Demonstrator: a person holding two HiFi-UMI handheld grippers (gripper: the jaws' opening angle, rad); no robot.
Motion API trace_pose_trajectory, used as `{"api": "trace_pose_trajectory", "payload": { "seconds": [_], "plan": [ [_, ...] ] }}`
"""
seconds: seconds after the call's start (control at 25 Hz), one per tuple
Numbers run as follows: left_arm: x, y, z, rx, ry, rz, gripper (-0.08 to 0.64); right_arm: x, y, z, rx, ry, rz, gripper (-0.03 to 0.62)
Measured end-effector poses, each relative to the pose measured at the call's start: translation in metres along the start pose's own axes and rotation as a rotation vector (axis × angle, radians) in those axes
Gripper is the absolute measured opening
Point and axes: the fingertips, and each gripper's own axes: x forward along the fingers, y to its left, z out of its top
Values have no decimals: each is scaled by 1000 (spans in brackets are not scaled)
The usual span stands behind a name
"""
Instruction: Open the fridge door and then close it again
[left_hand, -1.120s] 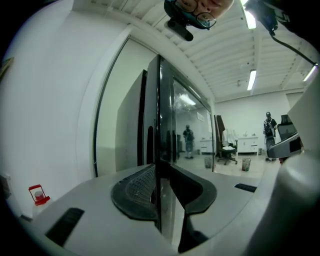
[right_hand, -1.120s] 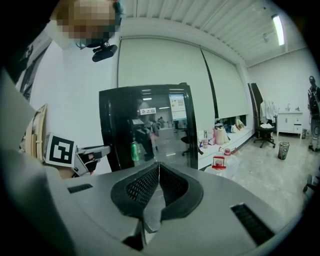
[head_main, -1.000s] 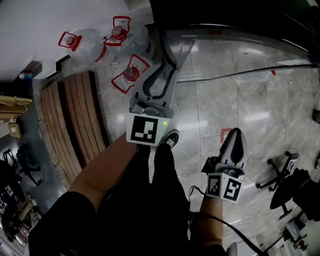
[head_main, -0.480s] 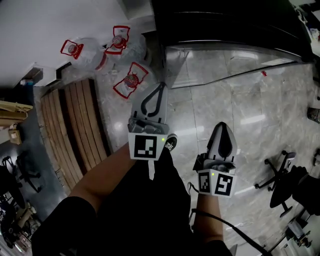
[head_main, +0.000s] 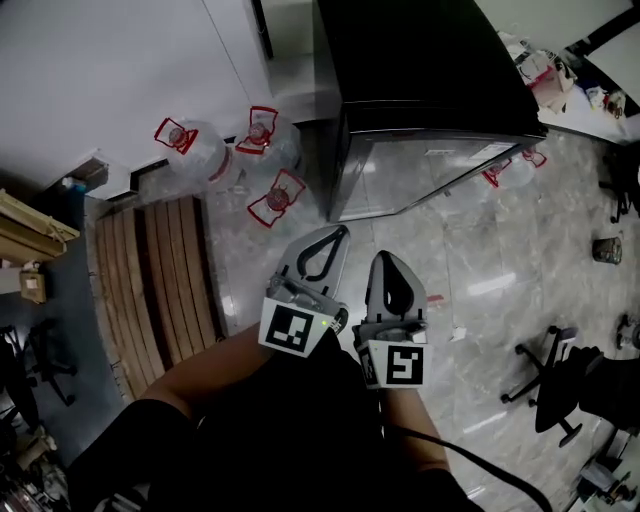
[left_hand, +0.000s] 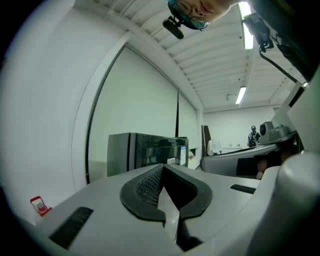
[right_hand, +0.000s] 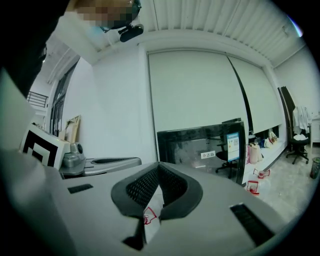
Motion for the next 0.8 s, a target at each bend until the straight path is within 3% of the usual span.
{"api": "trace_pose_trajectory", "payload": {
  "seconds": [0.28,0.8],
  "plan": [
    [-38,-17,53,10,-31,-45,8,-22,31,49,-41,-59,24,15],
    [-57,-18,88,8,-54,-57,8,-42,44,81,-91,-103,-4,15]
  ]
}}
